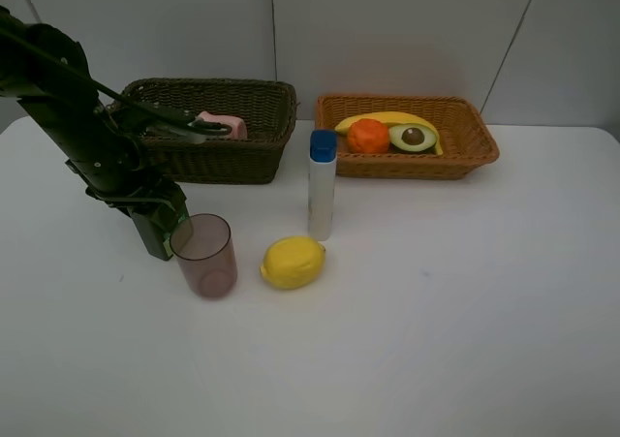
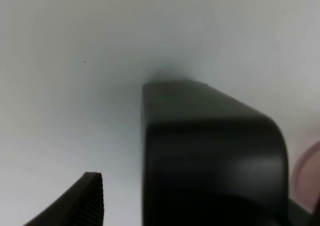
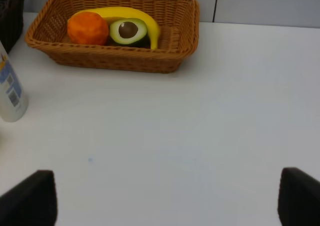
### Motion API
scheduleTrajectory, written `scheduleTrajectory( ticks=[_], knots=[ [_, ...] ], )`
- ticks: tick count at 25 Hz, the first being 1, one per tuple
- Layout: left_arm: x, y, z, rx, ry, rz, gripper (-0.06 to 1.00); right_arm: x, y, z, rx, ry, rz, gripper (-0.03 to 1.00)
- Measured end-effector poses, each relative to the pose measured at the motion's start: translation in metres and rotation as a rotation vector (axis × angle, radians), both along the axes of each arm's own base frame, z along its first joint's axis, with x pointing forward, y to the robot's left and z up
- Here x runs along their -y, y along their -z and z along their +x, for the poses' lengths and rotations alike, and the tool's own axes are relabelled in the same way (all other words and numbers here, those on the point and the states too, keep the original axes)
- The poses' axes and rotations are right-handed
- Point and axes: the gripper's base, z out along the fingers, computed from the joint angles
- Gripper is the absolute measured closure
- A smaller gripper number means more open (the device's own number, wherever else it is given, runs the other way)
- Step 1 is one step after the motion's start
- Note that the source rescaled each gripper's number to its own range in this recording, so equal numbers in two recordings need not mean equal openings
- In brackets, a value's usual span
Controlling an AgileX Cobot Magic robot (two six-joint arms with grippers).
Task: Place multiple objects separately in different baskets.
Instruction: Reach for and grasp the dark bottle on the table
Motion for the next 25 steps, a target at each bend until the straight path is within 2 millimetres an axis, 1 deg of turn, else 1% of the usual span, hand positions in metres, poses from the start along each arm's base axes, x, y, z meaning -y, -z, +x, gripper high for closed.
scheduleTrajectory(
  ticks=[25],
  knots=[
    [0.0000,0.0000,-0.0027,-0.034,0.003,0.001,0.19,0.0000,0.0000,0.0000,0.000,0.000,0.000,0.07]
  ],
)
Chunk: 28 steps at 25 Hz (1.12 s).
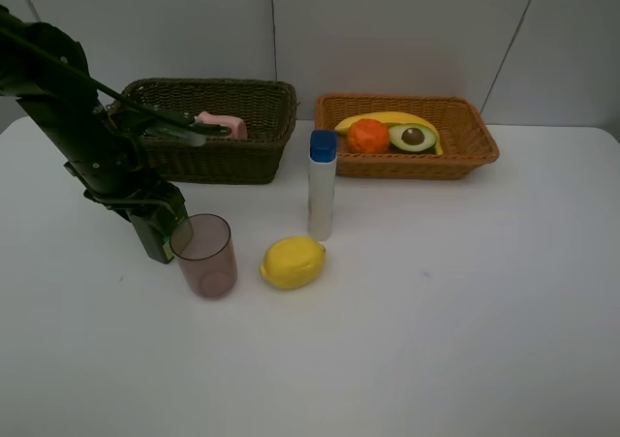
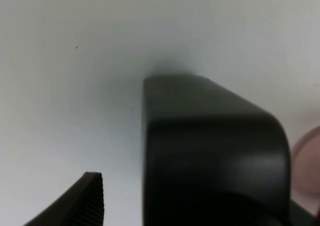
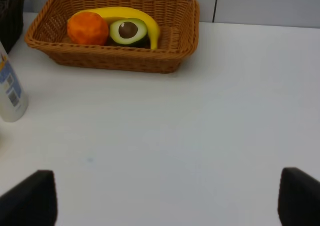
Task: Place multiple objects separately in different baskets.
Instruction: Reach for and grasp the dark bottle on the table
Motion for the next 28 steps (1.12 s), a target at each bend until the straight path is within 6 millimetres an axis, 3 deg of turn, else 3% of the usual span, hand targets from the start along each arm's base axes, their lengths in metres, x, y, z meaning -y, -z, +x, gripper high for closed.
scheduleTrajectory(
  ticks=[28],
  knots=[
    [0.0000,0.0001,-0.0011,-0.012,0.001,0.001,0.19,0.0000,0.0000,0.0000,0.000,0.000,0.001,0.07]
  ],
)
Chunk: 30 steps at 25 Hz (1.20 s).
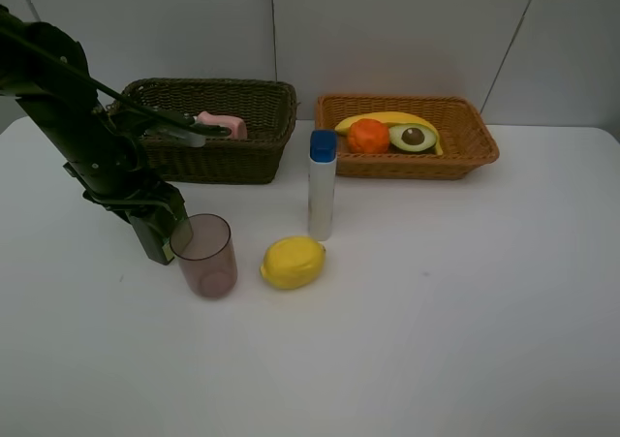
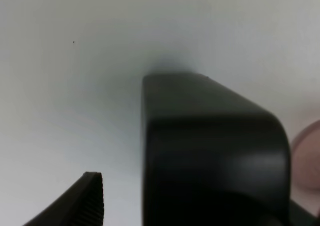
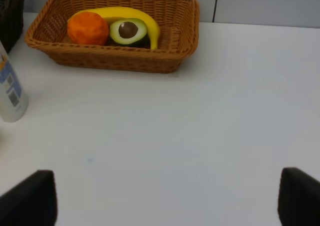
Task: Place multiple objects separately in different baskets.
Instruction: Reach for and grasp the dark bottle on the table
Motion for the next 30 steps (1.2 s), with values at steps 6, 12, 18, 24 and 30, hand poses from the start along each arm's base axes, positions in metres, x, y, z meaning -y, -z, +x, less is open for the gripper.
scheduleTrajectory(
  ticks=[6,12,18,24,30],
  knots=[
    [0.0000,0.0000,-0.0002,-0.002,0.000,0.000,0.19,0.0000,0.0000,0.0000,0.000,0.000,0.000,0.07],
    [0.0000,-0.0002,-0.0001,-0.003,0.001,0.000,0.19,0.0000,0.0000,0.0000,0.000,0.000,0.000,0.07],
    [0.0000,-0.0002,-0.0003,-0.006,0.001,0.000,0.19,0.0000,0.0000,0.0000,0.000,0.000,0.000,0.07],
    [0.0000,-0.0002,-0.0004,-0.006,0.001,0.001,0.19,0.0000,0.0000,0.0000,0.000,0.000,0.000,0.07],
    [-0.0001,-0.0001,-0.0014,-0.017,0.003,0.002,0.19,0.0000,0.0000,0.0000,0.000,0.000,0.000,0.07]
  ],
)
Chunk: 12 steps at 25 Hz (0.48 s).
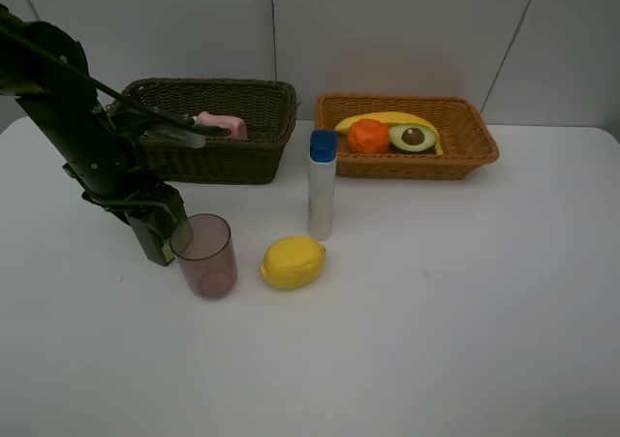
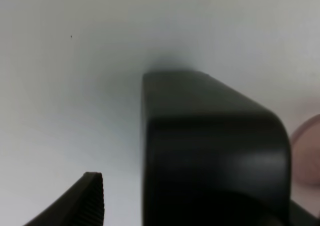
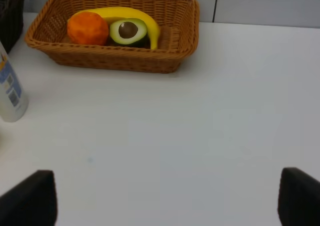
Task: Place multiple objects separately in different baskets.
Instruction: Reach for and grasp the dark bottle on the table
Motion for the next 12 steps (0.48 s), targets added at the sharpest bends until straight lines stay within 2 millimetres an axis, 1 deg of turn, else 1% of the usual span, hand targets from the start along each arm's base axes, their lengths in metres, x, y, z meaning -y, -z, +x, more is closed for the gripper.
scheduleTrajectory(
  ticks=[9,12],
  knots=[
    [0.0000,-0.0012,-0.0016,-0.020,0.005,0.002,0.19,0.0000,0.0000,0.0000,0.000,0.000,0.000,0.07],
    [0.0008,-0.0080,-0.0010,-0.038,0.006,-0.001,0.19,0.0000,0.0000,0.0000,0.000,0.000,0.000,0.07]
  ],
)
